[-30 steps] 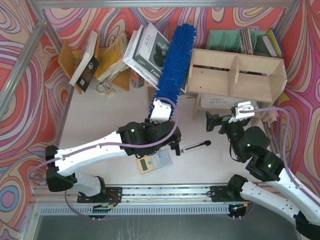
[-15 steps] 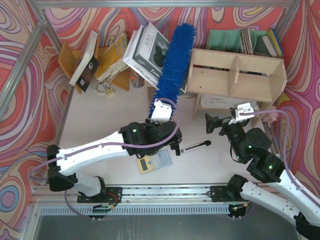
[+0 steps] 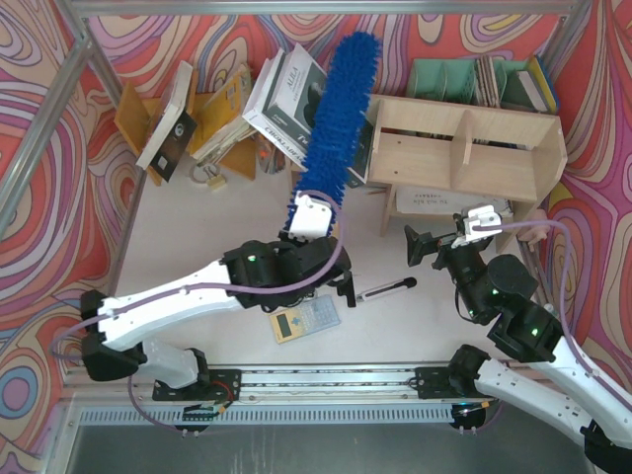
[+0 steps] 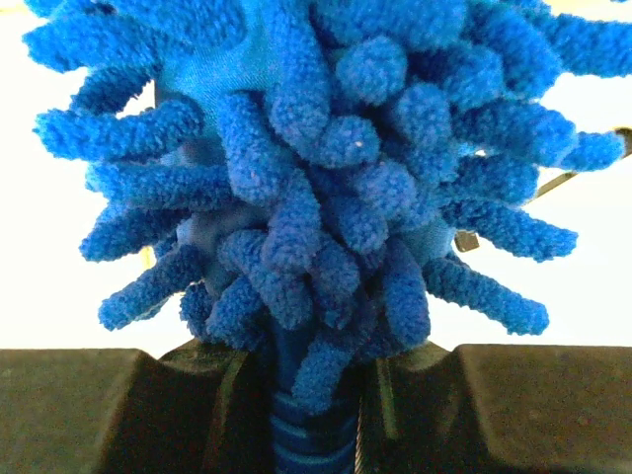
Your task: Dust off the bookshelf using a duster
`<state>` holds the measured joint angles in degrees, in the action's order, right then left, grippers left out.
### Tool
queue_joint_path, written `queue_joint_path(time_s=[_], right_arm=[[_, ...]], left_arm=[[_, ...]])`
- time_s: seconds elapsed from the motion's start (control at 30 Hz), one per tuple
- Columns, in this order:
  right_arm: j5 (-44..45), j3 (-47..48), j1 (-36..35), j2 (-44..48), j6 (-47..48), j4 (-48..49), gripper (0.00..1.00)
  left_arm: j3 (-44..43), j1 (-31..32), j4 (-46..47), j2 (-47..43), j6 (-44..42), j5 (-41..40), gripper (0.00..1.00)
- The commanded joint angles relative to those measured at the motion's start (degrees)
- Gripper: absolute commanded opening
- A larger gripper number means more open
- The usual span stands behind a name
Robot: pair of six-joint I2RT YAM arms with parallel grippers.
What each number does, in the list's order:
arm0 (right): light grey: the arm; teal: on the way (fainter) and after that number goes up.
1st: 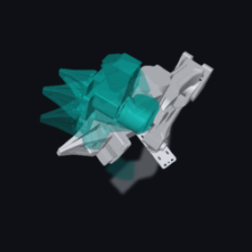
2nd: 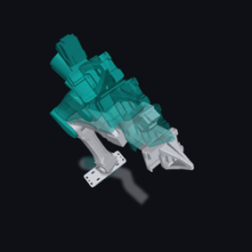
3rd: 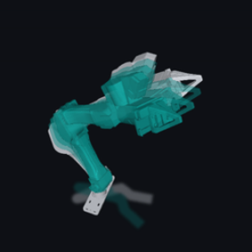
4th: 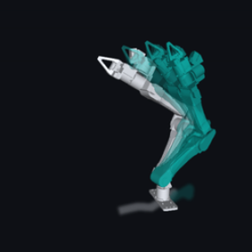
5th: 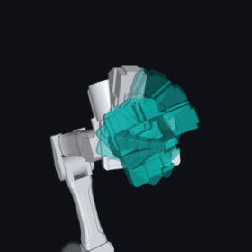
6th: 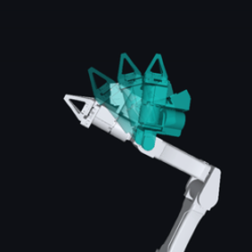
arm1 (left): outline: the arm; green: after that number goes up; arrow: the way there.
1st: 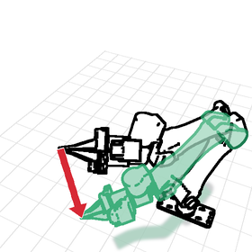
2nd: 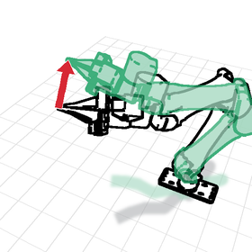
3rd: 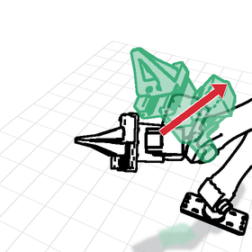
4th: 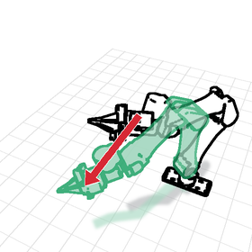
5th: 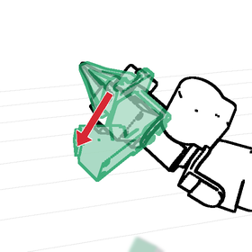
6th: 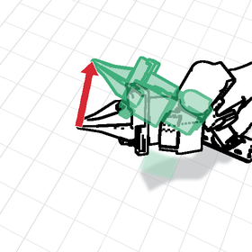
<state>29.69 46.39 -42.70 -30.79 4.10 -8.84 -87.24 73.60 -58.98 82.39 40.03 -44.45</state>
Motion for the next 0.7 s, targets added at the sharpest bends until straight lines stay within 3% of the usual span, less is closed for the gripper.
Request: queue_joint_path(time_s=[0.0,0.2,0.53,0.67], right_arm=[[-0.5,-0.5,0.0,1.1,1.0,2.6,0.99],[-0.6,-0.5,0.0,0.7,1.0,2.6,0.99],[-0.4,-0.6,0.0,1.1,1.0,2.6,0.99],[-0.5,-0.6,0.0,1.1,0.9,2.4,0.99]], left_arm=[[1.3,-0.3,1.2,-6.2,0.0,-7.8,0.00],[4.3,-0.7,6.2,-7.1,0.3,-3.4,0.00],[2.7,-0.7,9.3,3.2,1.1,9.4,0.00],[2.2,-0.7,8.5,4.0,1.1,8.6,0.00]])
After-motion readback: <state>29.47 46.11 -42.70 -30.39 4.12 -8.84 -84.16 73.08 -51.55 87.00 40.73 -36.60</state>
